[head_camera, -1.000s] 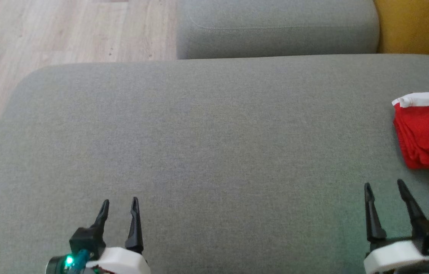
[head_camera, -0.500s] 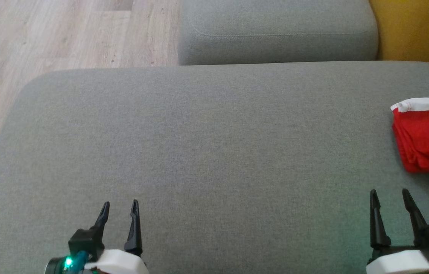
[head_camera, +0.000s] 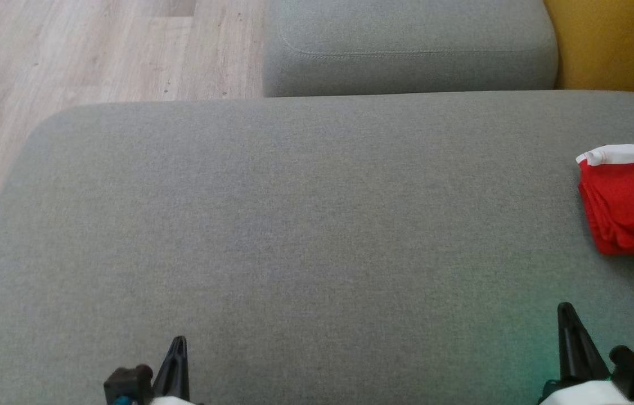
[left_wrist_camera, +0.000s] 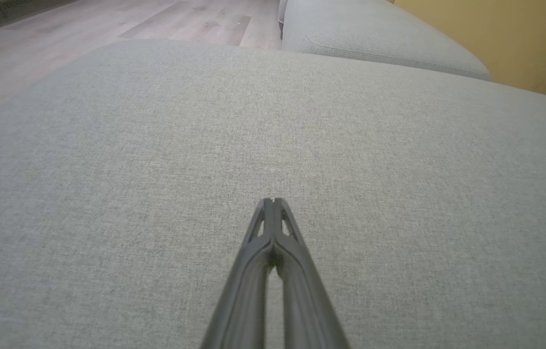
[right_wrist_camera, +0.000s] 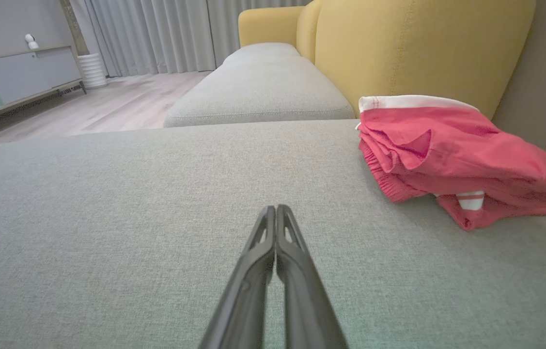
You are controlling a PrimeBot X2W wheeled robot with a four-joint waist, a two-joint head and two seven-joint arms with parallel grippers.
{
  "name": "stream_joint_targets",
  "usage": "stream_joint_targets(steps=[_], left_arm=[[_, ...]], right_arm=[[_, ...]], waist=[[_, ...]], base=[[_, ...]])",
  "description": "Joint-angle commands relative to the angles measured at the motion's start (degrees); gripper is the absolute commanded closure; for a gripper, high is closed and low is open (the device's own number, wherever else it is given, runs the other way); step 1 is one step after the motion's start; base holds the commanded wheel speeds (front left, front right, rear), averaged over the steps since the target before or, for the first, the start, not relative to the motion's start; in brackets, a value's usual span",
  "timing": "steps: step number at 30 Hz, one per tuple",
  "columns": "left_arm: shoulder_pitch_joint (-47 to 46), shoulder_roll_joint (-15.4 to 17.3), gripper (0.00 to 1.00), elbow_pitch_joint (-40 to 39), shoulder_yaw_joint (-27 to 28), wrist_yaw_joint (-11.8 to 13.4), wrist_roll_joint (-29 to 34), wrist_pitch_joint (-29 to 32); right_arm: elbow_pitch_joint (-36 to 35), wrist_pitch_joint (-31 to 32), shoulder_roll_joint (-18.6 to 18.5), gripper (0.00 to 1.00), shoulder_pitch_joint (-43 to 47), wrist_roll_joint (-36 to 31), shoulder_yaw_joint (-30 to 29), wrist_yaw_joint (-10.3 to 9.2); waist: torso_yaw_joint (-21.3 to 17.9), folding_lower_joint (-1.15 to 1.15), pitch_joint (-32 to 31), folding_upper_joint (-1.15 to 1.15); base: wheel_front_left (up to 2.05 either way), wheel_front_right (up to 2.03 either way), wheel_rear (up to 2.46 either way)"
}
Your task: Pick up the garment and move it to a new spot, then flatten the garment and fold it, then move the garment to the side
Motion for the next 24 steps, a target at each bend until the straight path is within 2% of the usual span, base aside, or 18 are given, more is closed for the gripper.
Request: stream_joint_targets(steps=[1,24], left_arm=[[-1.9,0.1,1.0,-1.9,0.3,-0.3,-1.7,0.3],[-4.6,0.9,1.0,-2.2,3.0,-2.9,-18.3,3.5]], right_arm=[[-1.6,0.3,0.0,1.0,-0.7,1.9,-0.2,0.01],[-1.8,4.1,-0.1,1.0,-3.5,19.3,-0.2,0.09]], waist=[[-0.1,0.0,0.0,0.0],[-0.9,0.0,0.3,0.0]], base=[[0.0,0.0,0.0],[0.0,0.0,0.0]])
